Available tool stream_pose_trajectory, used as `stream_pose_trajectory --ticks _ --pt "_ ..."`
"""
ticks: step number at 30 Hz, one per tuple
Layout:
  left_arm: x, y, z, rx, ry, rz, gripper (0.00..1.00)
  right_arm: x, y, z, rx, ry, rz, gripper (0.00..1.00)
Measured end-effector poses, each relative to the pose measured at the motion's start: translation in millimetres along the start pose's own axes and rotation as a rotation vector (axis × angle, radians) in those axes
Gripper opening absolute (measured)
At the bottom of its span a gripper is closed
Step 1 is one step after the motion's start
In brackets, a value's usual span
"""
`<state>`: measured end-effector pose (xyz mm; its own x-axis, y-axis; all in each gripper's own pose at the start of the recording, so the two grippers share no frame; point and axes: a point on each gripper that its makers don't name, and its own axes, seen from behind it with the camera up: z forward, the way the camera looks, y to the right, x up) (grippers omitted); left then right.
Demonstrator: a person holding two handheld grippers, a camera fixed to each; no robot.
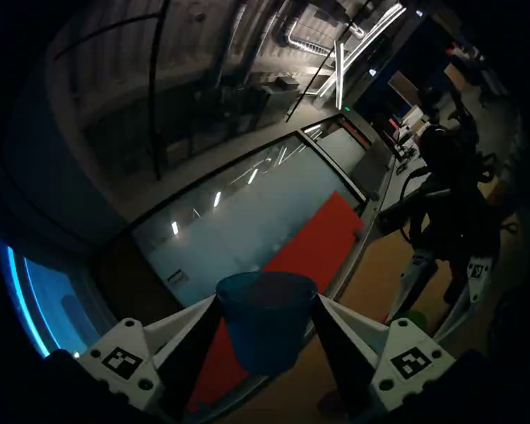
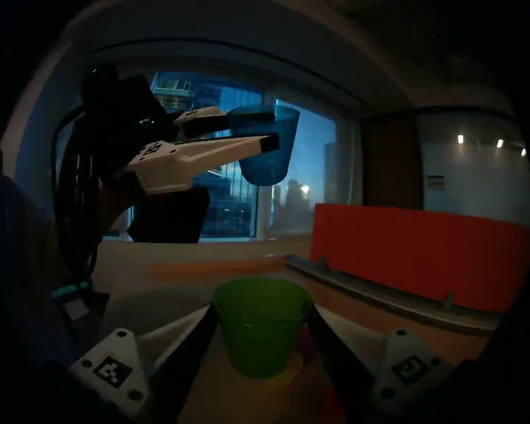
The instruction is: Pour water
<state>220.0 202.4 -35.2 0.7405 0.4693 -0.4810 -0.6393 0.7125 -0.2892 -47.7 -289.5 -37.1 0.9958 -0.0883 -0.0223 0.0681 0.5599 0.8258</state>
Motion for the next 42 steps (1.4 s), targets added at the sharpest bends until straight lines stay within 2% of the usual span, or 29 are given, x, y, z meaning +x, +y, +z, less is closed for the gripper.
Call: stream_pose_trajectory --ticks 6,15,21,27,30,36,42 --pt "-8 -6.7 2.4 0.01 -0.017 -0.126 0.86 3 1 -2.7 -0.006 0.007 0.003 0.91" --pt "-18 -11.9 -2.6 0.002 -0.029 -0.337 0.86 7 3 -7.6 -0.017 0.014 0.002 0.91" --pt "-32 -12.5 -0.6 -0.014 -0.052 -0.464 0.86 9 3 -10.9 -0.021 0.015 0.003 0.91" --pt "-36 -11.5 2.8 -0.04 -0.06 -0.584 0.86 11 4 -13.4 -0.026 0.019 0.004 0.91" --pt "-36 -11.5 4.0 -0.049 -0.052 -0.618 0.86 12 4 -13.9 -0.028 0.021 0.006 0.91" --pt "-45 -11.3 1.2 -0.049 -0.062 -0.618 0.86 13 4 -17.1 -0.031 0.016 0.012 0.91" --pt "-64 -1.6 -5.8 -0.061 -0.09 -0.627 0.86 9 9 -24.9 -0.045 -0.002 0.012 0.91"
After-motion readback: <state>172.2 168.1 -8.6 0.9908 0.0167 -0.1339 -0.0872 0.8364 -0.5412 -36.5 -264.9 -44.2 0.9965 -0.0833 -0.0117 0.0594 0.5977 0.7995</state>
